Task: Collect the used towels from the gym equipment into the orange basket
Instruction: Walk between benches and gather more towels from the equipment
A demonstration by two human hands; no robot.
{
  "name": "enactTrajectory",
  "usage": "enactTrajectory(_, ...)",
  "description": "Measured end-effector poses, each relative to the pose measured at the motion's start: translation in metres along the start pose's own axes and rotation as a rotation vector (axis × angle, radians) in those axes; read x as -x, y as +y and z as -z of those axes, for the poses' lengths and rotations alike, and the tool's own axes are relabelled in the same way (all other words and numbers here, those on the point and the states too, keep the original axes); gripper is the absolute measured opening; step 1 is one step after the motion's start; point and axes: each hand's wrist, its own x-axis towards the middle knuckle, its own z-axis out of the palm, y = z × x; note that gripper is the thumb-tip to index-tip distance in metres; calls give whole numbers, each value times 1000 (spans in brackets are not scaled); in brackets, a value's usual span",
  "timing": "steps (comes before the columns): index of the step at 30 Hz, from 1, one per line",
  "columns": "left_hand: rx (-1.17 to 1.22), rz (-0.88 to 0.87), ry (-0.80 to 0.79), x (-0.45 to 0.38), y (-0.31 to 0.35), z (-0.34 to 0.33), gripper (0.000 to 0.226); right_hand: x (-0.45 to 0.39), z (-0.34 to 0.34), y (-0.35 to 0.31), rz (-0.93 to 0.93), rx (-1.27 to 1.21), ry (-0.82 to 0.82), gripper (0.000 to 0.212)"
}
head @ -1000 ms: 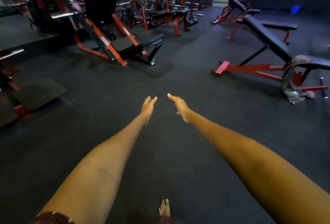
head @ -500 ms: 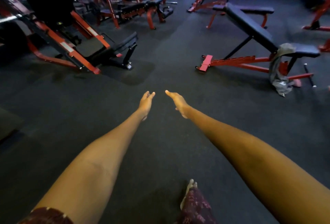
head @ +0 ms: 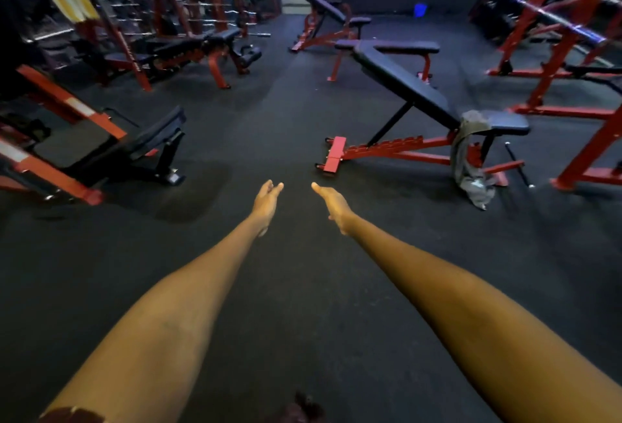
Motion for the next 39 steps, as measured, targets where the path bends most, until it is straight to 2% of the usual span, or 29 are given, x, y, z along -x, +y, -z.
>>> enactTrajectory(6,-41,-43,-182,-114,33,-111,56,-105,94,-1,-14,-19,170,56)
enactTrajectory(15,-95,-87,-460,-269,103,-281,56,-250,243,-28,-91,-118,429,61)
enactTrajectory(23,-231,-158,-656,-360,154,-440,53,-343,363,-44,-125,-191,562,60)
enactTrajectory(29,-274,-184,-695,-433,177,-551,57,-420,461,-43,-142,-217,621,55)
enactTrajectory(39,-295,-76,-677,-547,228,-719,50,-552,644,-61,-195,-284,660,47)
